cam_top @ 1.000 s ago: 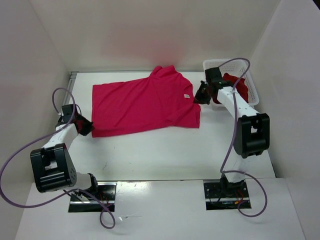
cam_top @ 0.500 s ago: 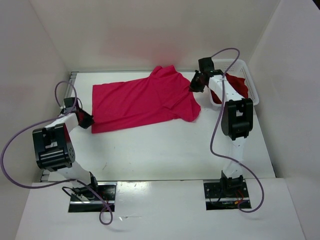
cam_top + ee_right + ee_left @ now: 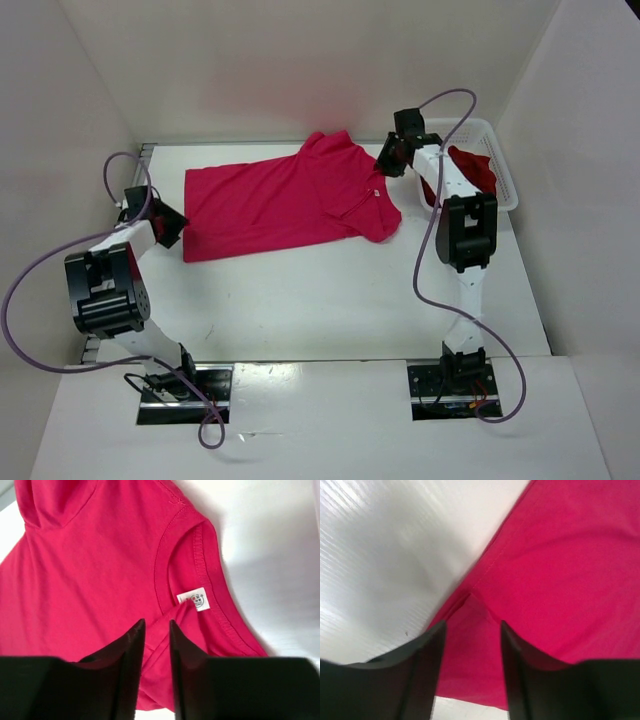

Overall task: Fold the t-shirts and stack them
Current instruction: Fold the flattened tshirt in 1/3 of the way

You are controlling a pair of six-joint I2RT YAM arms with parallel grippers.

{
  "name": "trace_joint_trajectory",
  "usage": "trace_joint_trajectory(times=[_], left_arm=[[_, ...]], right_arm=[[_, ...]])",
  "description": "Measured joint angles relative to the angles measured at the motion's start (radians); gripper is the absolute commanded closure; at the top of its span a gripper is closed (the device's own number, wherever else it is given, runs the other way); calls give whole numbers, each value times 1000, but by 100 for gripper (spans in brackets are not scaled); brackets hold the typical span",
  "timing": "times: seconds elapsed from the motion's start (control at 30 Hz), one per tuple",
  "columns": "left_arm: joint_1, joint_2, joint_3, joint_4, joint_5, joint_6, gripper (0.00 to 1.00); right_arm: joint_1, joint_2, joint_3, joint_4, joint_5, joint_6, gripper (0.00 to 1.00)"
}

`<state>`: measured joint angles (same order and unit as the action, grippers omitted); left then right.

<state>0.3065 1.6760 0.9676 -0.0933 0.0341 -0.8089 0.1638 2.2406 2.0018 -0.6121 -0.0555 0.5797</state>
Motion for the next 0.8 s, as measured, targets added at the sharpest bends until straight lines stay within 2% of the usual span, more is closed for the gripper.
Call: trace_joint_trajectory(times=[0.1,0.13,0.2,0.3,0.4,0.47,0.5,0.57,0.67,0.8], left_arm=[[0,-71,-33,-2,-11,-5,38],[0,-190,-67,-21,-18,-4,48],[0,-245,-97,-2,-13,-4,61],[1,-325,-193,-19,11,-13,65],[1,-339,-281,-39,30,-37,64],[1,-338,-324,-53,36,-58,64],[1,-336,-338,-61,40,-63,63],[1,-323,-345,-63,47,-82,63],[1,-290,-345,-41,49,-104,59],[1,-253,-346,-10,45,-123,59]], right_arm=[[0,-32,-40,21,0,-2,62],[0,-124,-154,20,-3,-1,83],[0,-221,-290,114,-15,-6,99],[1,-421,-536,121,-36,-1,99],[6,-573,-713,159,-53,-2,99],[6,-612,-776,171,-56,-2,99],[6,-624,-808,175,-56,-3,98],[7,-624,-854,179,-54,-5,89],[6,-603,-895,179,-45,-13,69],[7,-566,-898,200,-43,-16,63]])
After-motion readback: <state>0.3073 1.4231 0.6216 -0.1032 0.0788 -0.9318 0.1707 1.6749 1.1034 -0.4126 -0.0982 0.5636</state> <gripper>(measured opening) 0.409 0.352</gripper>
